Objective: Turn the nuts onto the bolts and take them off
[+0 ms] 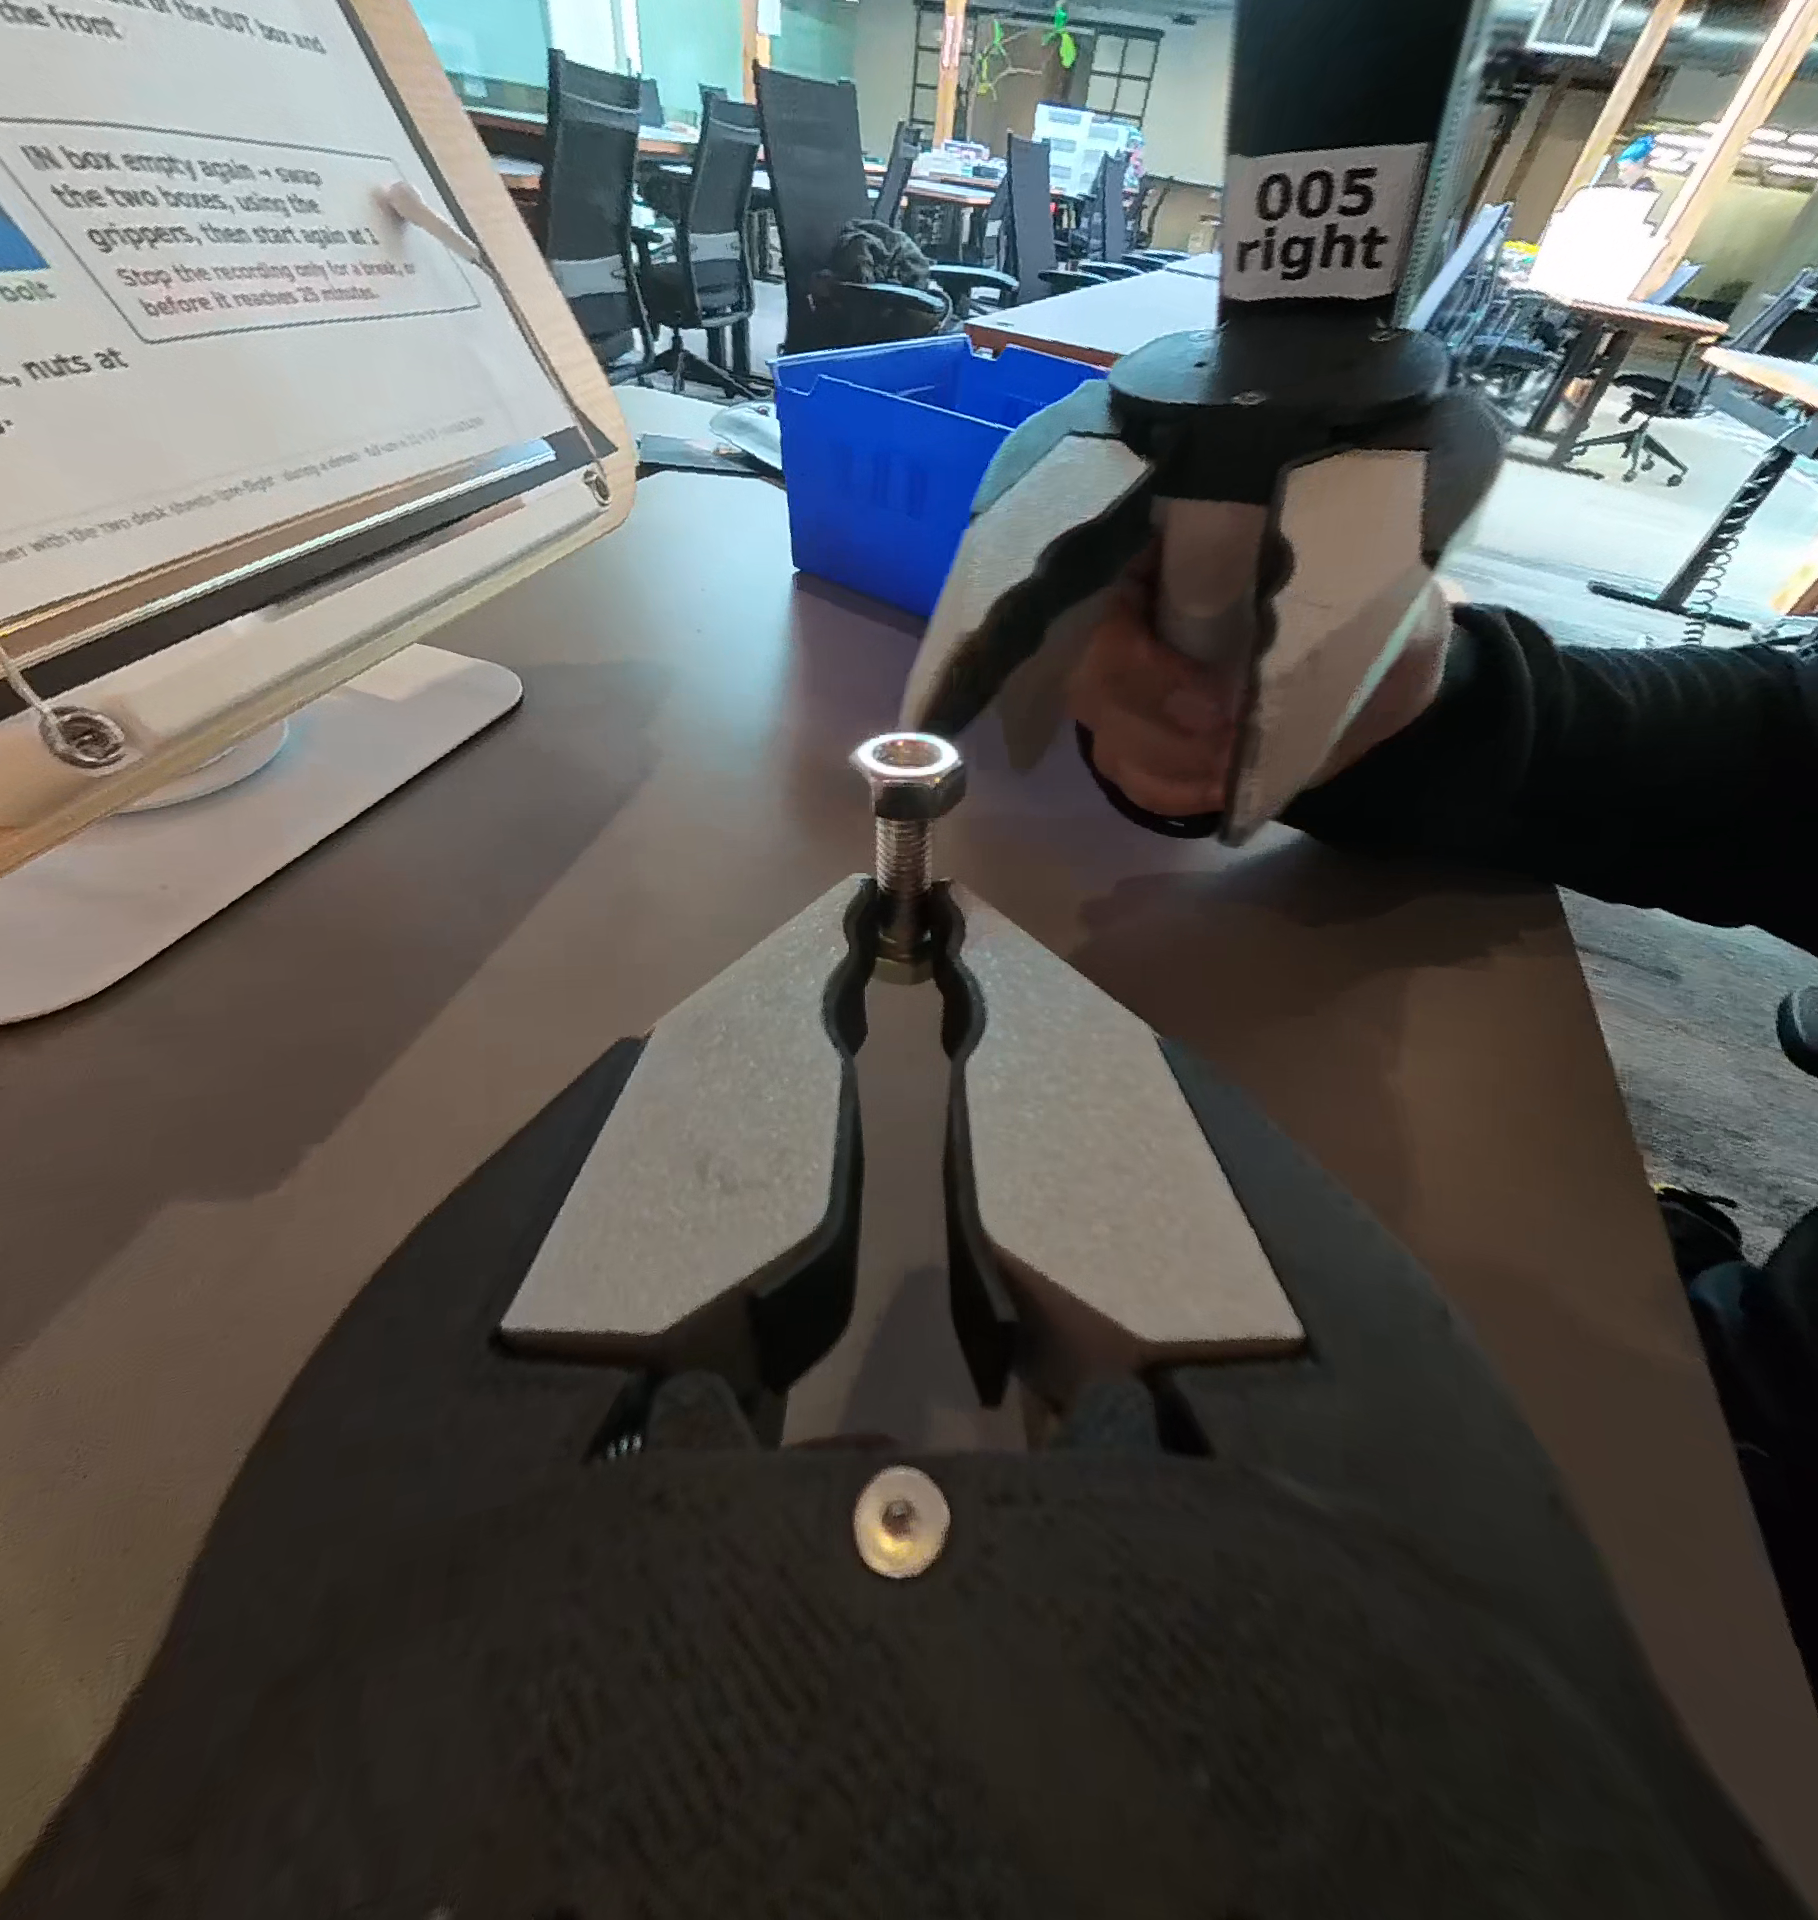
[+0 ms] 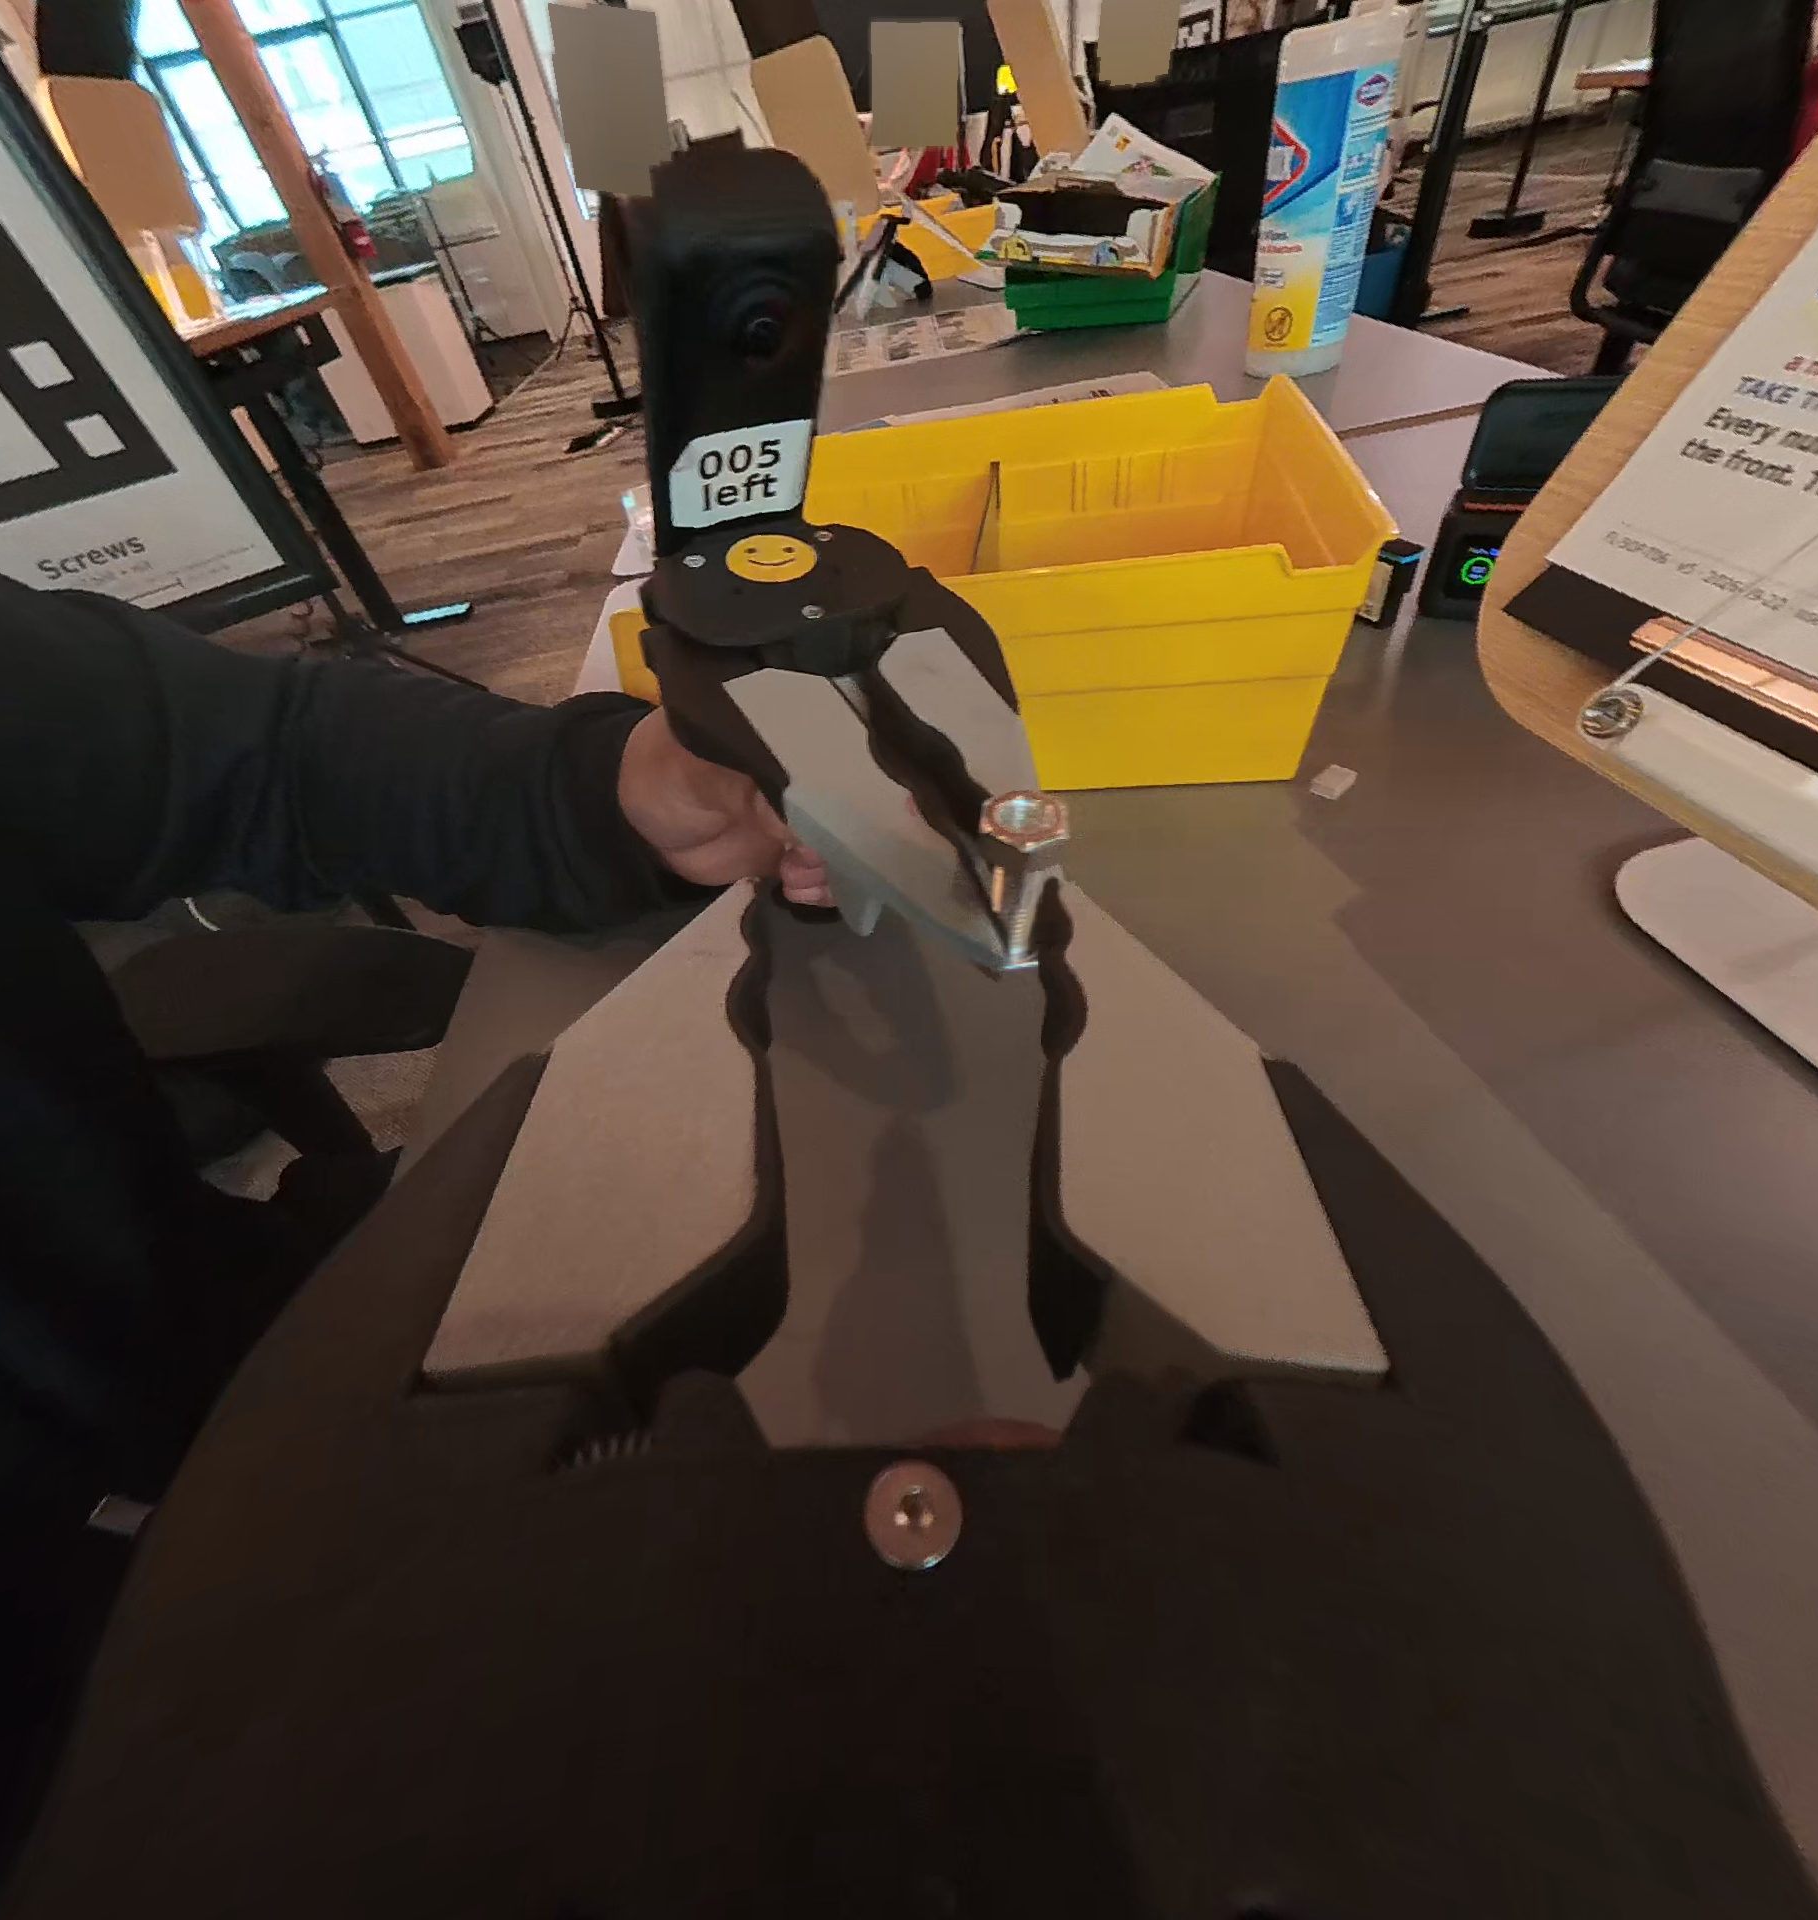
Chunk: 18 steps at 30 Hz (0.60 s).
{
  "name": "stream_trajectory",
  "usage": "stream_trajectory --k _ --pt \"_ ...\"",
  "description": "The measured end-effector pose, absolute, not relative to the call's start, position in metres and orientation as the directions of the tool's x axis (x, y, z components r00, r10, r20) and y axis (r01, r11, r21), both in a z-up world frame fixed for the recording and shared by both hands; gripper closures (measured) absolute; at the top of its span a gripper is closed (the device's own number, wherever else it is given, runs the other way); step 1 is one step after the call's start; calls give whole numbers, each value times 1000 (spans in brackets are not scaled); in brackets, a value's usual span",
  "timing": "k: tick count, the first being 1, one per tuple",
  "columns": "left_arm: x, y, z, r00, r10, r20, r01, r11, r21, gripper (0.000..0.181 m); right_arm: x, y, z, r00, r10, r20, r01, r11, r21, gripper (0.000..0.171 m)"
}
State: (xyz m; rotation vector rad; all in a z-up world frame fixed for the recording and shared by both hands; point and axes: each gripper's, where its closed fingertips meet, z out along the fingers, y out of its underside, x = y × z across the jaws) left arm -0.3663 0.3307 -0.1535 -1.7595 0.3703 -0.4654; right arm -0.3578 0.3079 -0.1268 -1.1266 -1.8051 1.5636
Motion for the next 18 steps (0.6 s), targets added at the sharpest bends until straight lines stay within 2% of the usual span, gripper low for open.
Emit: stream_trajectory --k 5,11,18 --pt "-356 328 -153 848 -521 96 -27 -223 -974 174 -360 310 -126 -527 829 -188 273 -44 -961 119" --pt "-370 332 -157 874 -469 124 2 -252 -968 174 -355 303 -126 -566 809 -162 265 -8 -964 130" --pt "-362 331 -158 865 -490 107 -21 -248 -968 174 -361 310 -128 -522 836 -171 270 -28 -962 121"
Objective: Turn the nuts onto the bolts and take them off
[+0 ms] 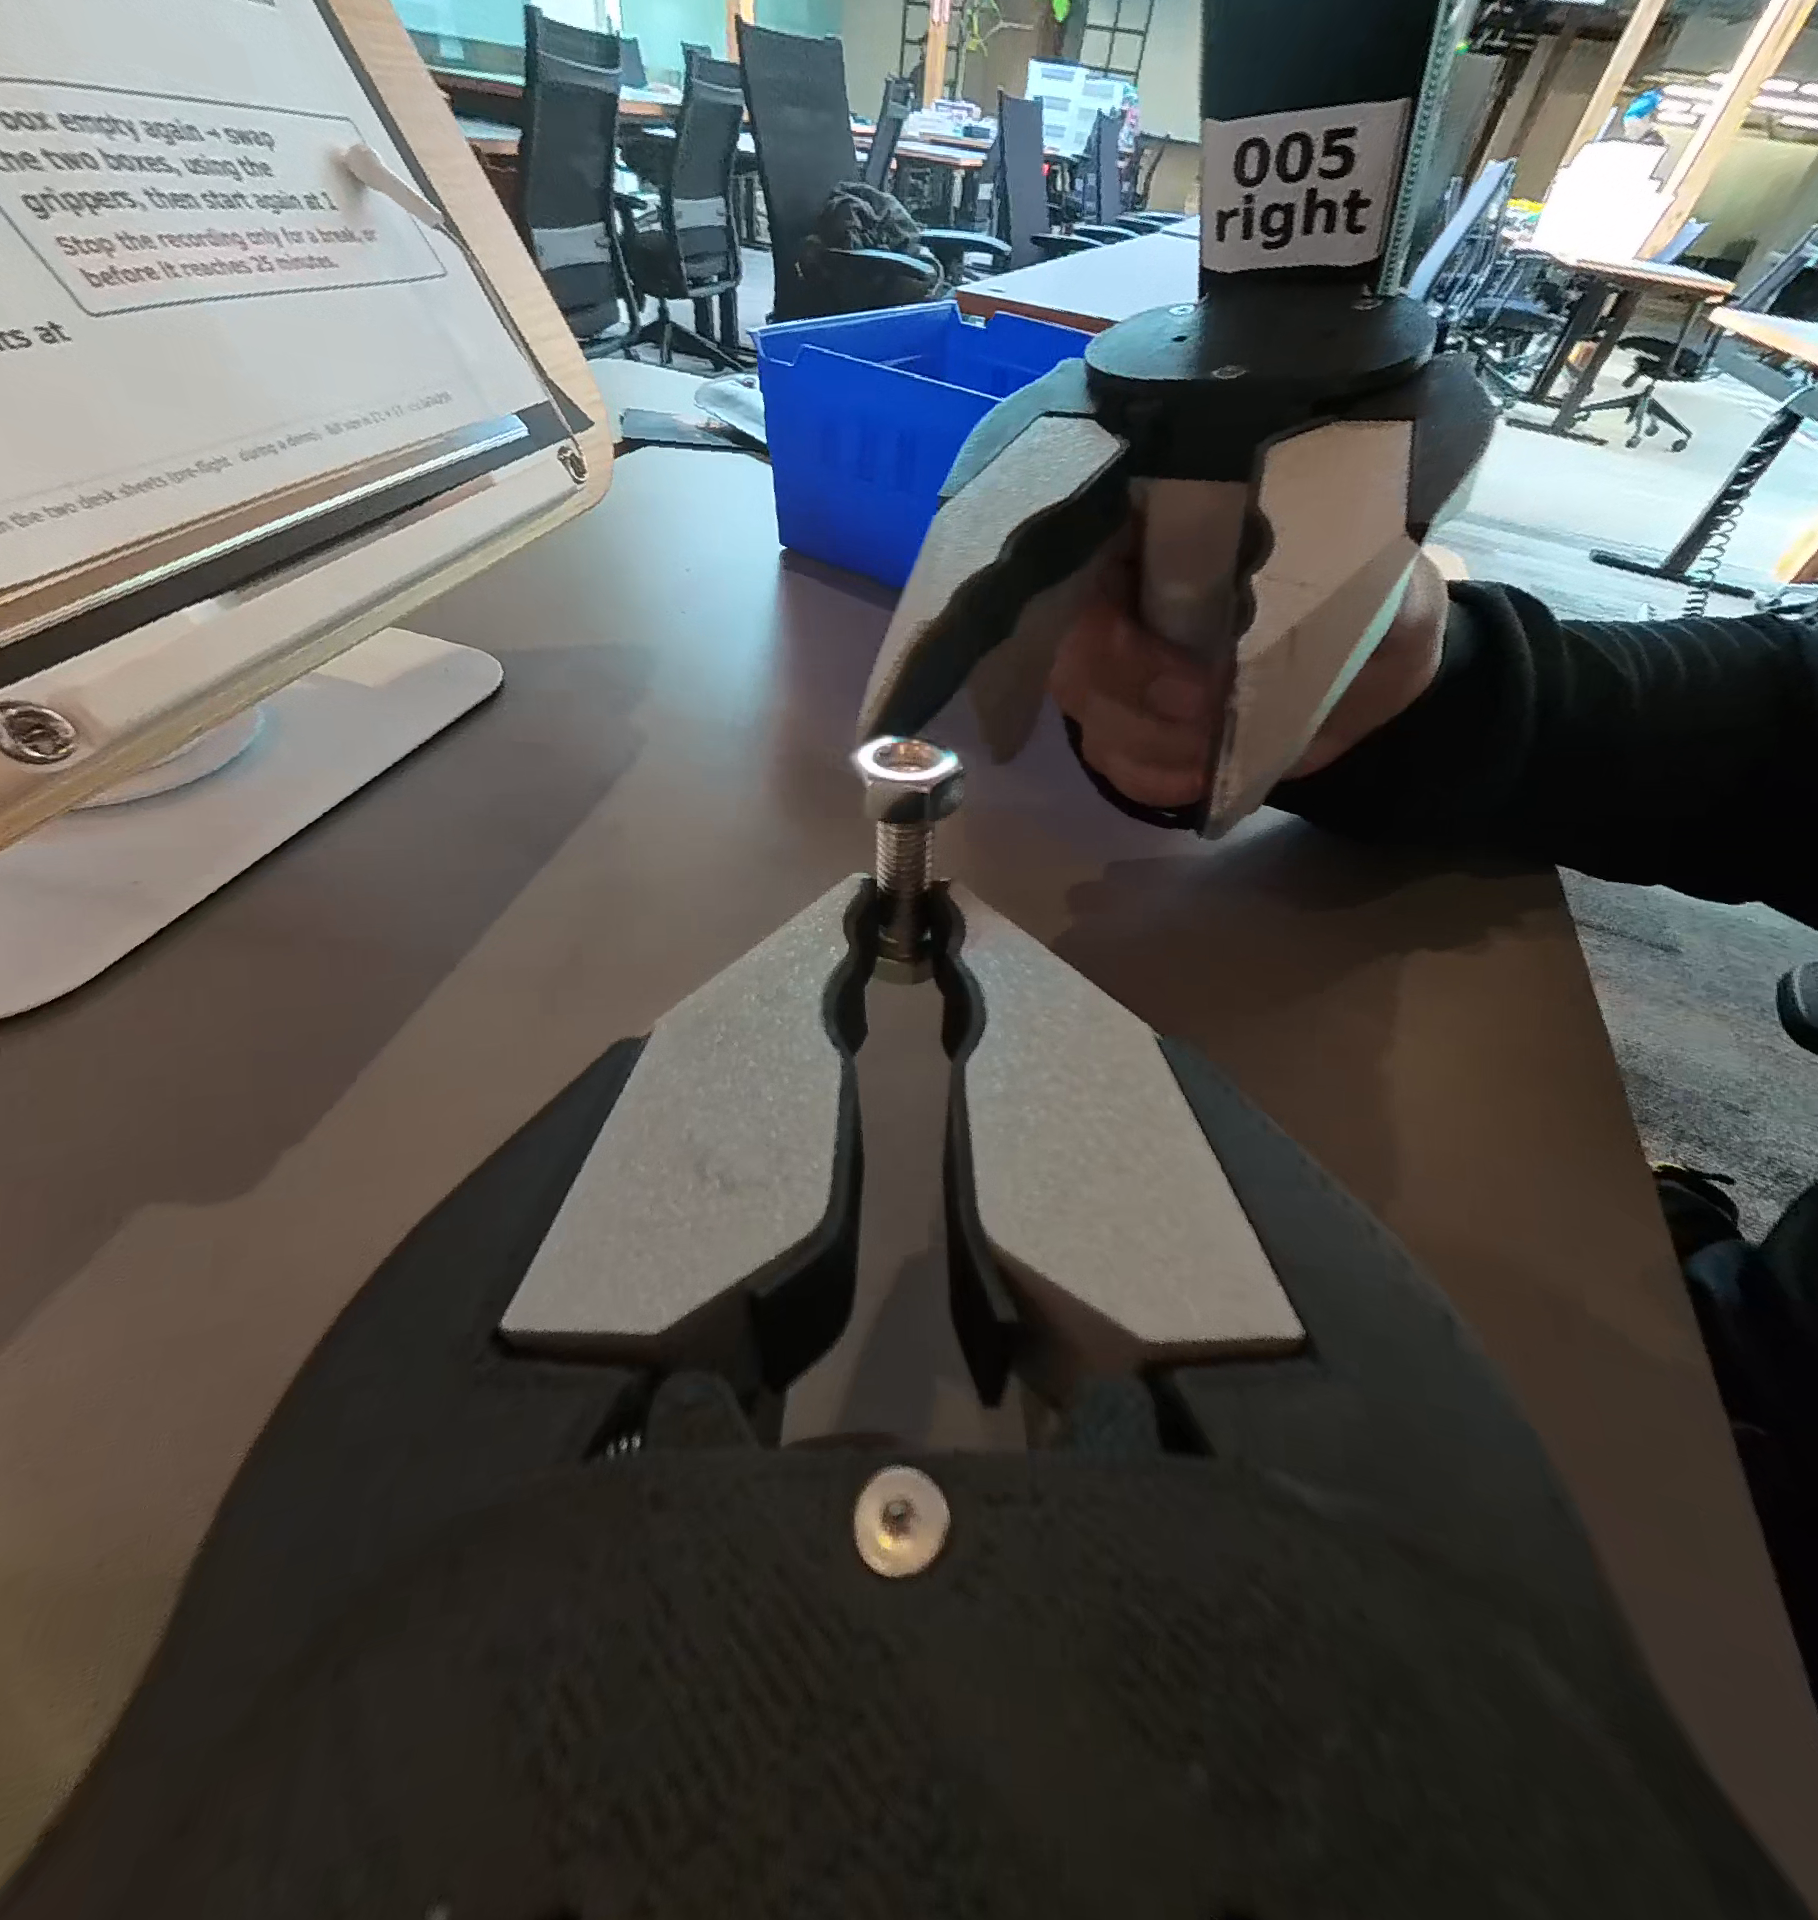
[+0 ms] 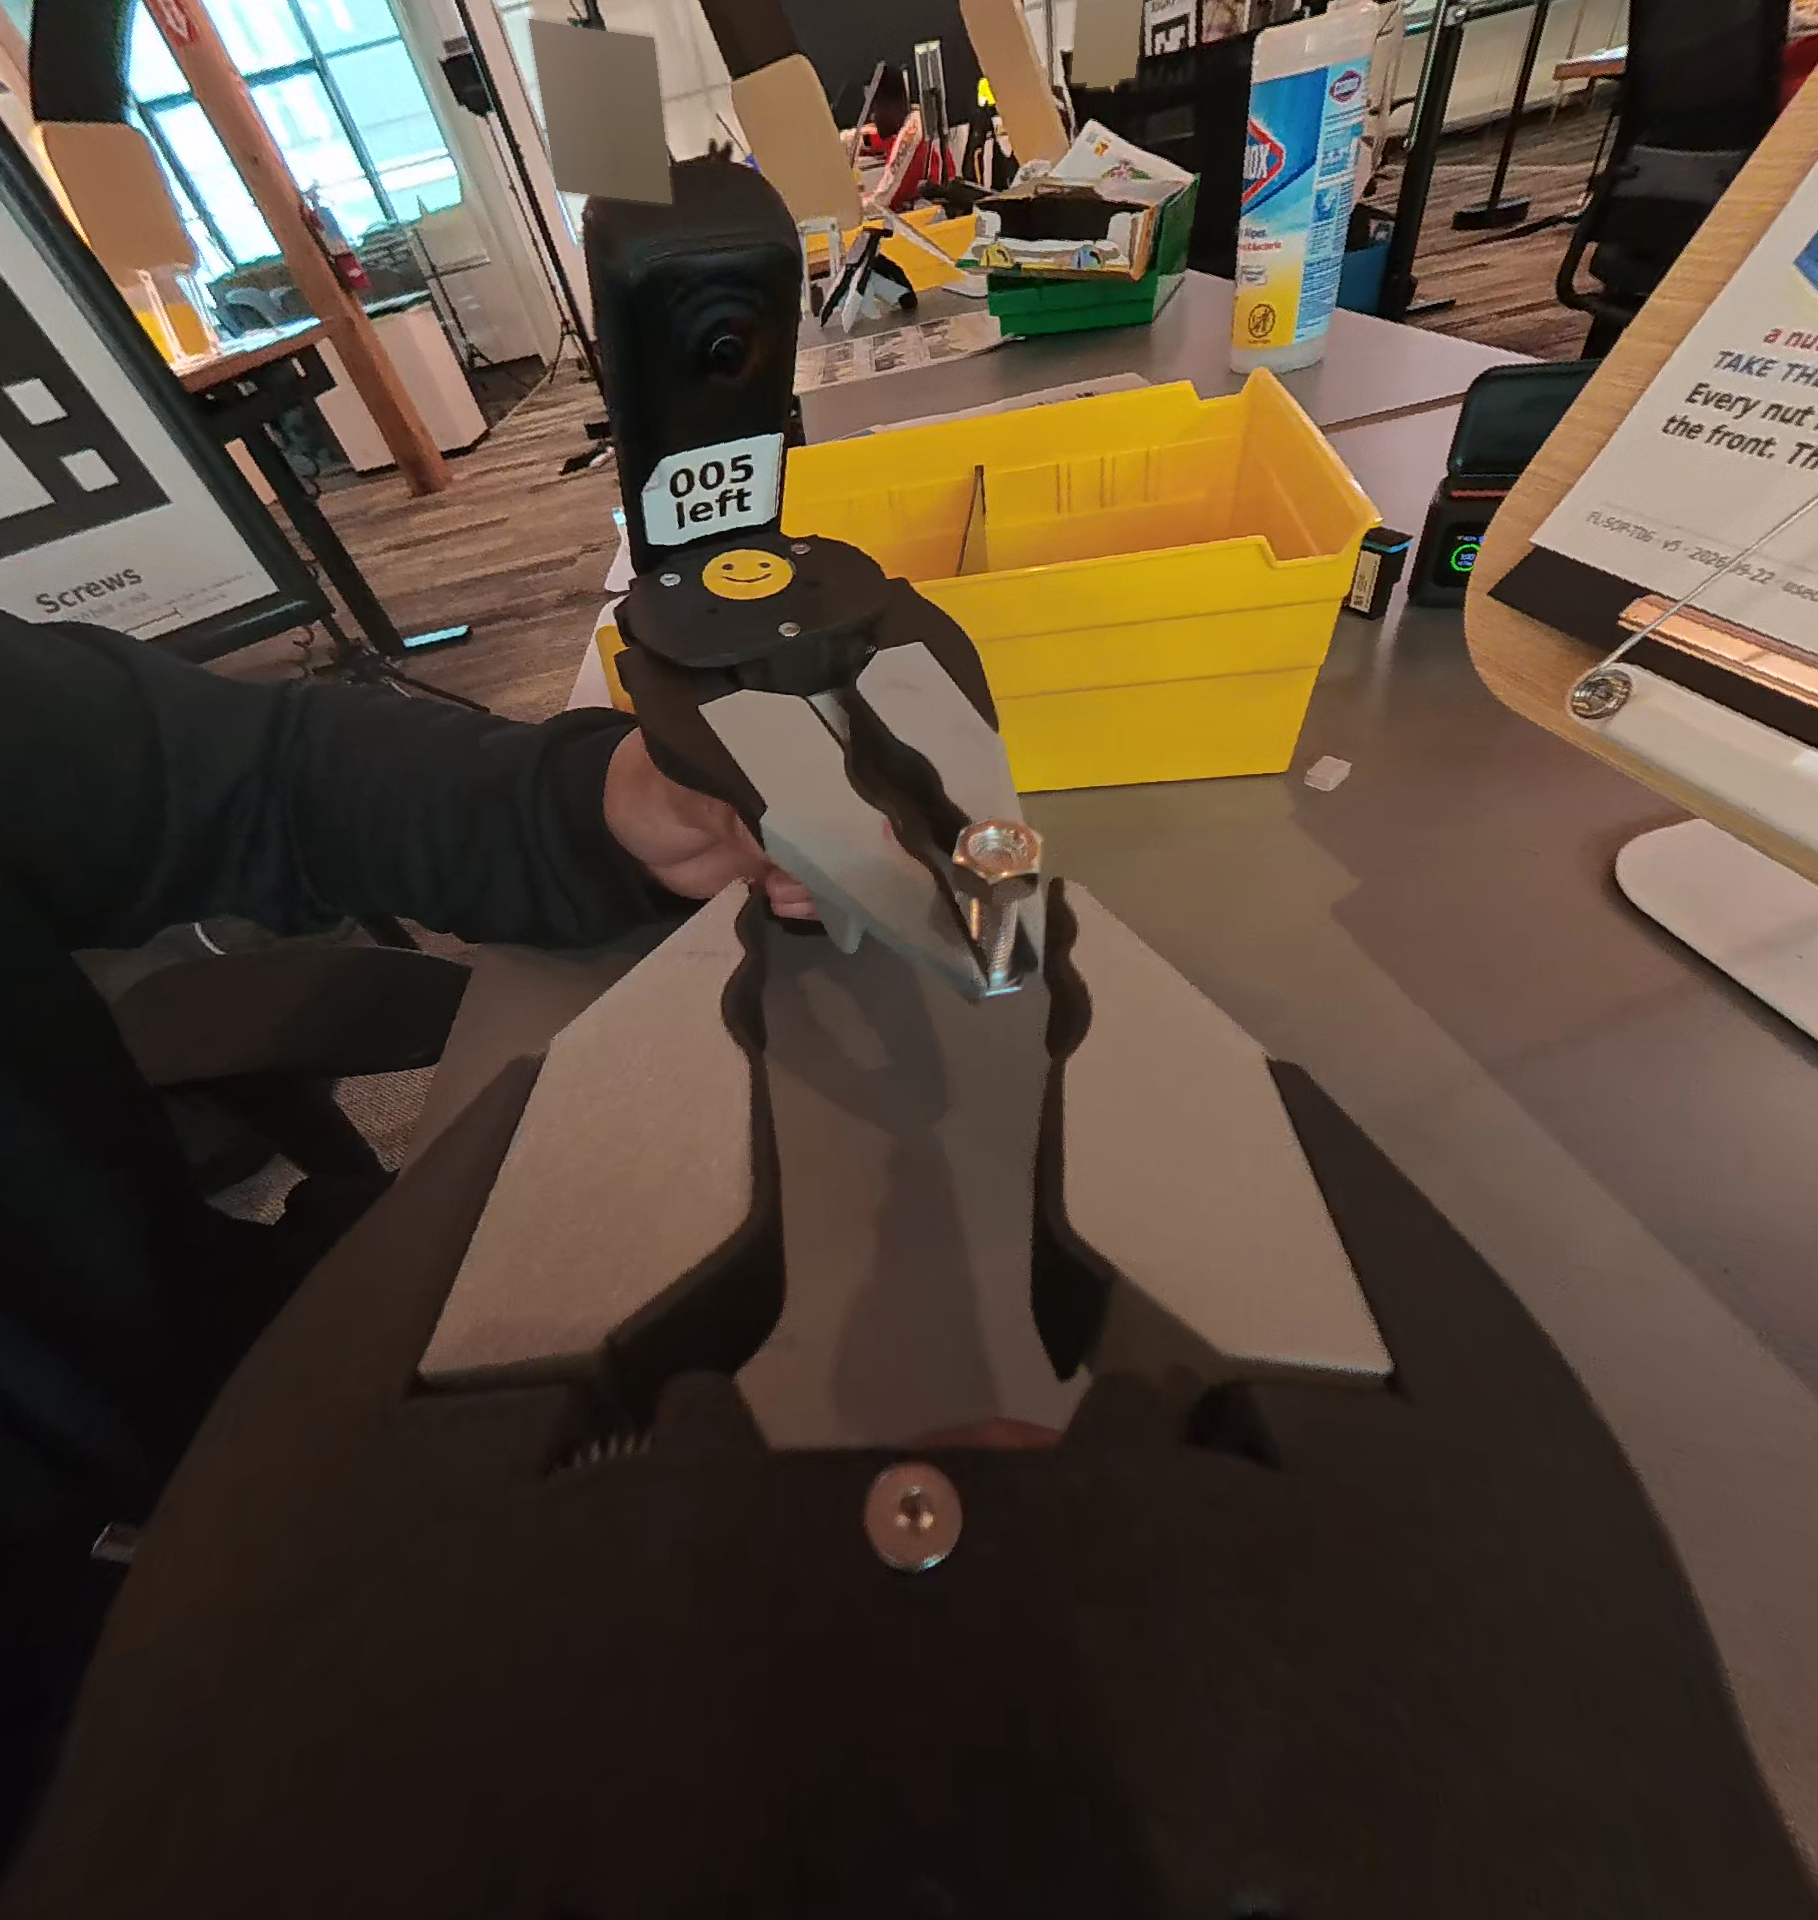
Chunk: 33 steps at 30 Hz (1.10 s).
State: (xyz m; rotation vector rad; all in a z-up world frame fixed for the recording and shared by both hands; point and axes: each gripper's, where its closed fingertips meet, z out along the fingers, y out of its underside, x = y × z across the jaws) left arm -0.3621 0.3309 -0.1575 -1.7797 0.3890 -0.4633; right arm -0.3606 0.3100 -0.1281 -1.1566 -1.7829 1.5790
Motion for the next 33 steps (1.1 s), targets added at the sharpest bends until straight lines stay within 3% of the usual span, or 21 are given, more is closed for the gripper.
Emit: stream_trajectory --k 5,7,14,18,19,20,29,33 --pt "-365 332 -160 874 -475 98 -30 -253 -967 174 -359 306 -130 -537 828 -160 274 -8 -962 121" --pt "-372 334 -162 884 -450 122 -5 -270 -963 174 -355 302 -130 -568 808 -157 276 7 -961 135" --pt "-361 331 -160 858 -498 127 -12 -266 -964 174 -364 315 -132 -497 848 -185 293 -37 -955 117" --pt "-366 334 -165 881 -462 104 -32 -277 -960 174 -360 305 -133 -542 817 -197 304 -28 -952 116" --pt "-374 336 -168 897 -424 123 -9 -298 -955 174 -357 302 -134 -564 805 -185 309 -2 -951 124" --pt "-381 337 -171 904 -402 146 10 -323 -947 174 -349 293 -133 -619 764 -182 304 19 -953 148" --pt "-358 332 -167 853 -500 147 -15 -306 -952 174 -366 312 -138 -492 855 -163 310 -3 -951 111" --pt "-372 336 -174 894 -426 139 -13 -335 -942 174 -360 305 -143 -536 824 -185 350 17 -937 112"
